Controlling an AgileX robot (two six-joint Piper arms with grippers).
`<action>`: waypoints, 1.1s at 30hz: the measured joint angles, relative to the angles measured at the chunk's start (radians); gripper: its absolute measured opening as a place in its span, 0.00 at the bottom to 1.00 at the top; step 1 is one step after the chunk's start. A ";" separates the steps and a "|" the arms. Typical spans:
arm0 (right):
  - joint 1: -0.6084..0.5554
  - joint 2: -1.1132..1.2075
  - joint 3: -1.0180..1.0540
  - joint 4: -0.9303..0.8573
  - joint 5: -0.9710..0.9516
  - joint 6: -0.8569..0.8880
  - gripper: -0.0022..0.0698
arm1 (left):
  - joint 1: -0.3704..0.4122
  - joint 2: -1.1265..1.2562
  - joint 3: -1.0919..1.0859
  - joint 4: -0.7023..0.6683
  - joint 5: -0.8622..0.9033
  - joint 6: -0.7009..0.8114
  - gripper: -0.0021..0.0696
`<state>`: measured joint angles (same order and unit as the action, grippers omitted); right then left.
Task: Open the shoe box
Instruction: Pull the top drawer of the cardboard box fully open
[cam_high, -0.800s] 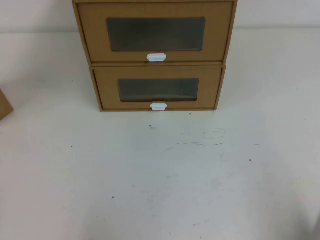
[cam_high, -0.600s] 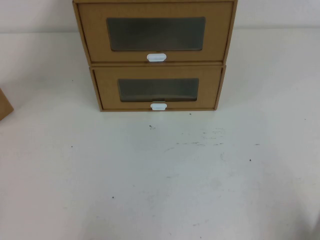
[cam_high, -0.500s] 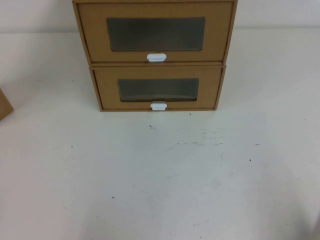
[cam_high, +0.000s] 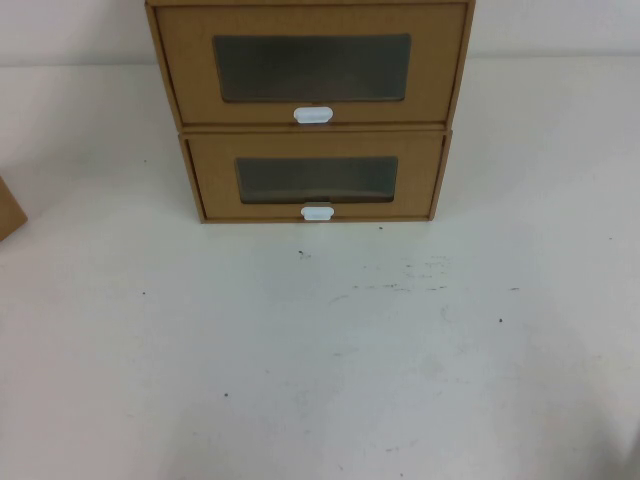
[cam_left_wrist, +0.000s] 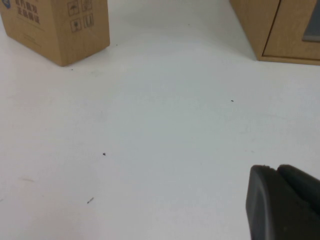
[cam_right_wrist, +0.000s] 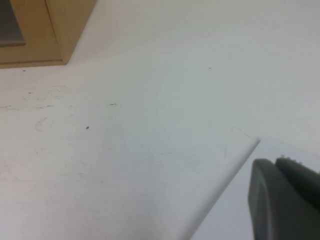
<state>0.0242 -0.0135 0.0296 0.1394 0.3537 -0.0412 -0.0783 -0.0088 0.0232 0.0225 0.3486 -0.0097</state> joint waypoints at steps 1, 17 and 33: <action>0.000 0.000 0.000 0.000 0.000 0.000 0.00 | 0.000 0.000 0.000 0.000 0.000 0.000 0.02; 0.000 0.000 0.000 0.000 0.000 0.000 0.00 | 0.000 0.000 0.000 0.000 0.000 0.000 0.02; 0.000 0.000 0.000 0.046 0.000 0.000 0.00 | 0.000 0.000 0.000 0.010 -0.002 0.000 0.02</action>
<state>0.0242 -0.0135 0.0296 0.1850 0.3537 -0.0412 -0.0783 -0.0088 0.0232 0.0325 0.3467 -0.0097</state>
